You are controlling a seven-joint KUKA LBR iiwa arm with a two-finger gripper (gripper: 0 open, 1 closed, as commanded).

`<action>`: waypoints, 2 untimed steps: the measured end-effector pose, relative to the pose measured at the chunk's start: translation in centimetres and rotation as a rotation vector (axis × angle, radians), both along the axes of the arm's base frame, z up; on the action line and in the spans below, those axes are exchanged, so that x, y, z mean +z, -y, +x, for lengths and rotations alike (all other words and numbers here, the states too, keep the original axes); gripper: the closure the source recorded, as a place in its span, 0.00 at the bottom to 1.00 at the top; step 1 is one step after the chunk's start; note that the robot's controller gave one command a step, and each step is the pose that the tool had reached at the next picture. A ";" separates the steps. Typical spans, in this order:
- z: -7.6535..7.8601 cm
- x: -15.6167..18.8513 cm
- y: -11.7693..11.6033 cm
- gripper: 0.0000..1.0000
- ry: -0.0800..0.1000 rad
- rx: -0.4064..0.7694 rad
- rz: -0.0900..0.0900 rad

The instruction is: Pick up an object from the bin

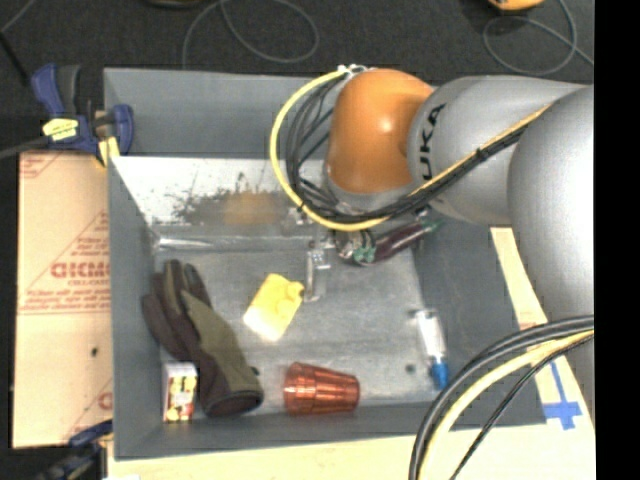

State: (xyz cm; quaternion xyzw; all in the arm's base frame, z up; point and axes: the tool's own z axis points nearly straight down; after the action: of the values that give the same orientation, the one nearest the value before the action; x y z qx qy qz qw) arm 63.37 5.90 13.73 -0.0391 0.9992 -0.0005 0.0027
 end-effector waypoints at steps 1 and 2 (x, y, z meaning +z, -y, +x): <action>-1.7 -0.1 -2.8 0.00 -0.004 0.327 -0.002; -1.6 2.3 -3.6 0.00 0.005 0.431 -0.001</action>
Offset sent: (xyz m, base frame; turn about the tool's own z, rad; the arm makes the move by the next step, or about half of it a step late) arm -0.0086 0.0229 -0.0014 -0.4076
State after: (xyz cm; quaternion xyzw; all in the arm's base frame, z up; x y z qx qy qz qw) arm 61.81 9.53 16.05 -0.2519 0.9677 -0.0006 0.0050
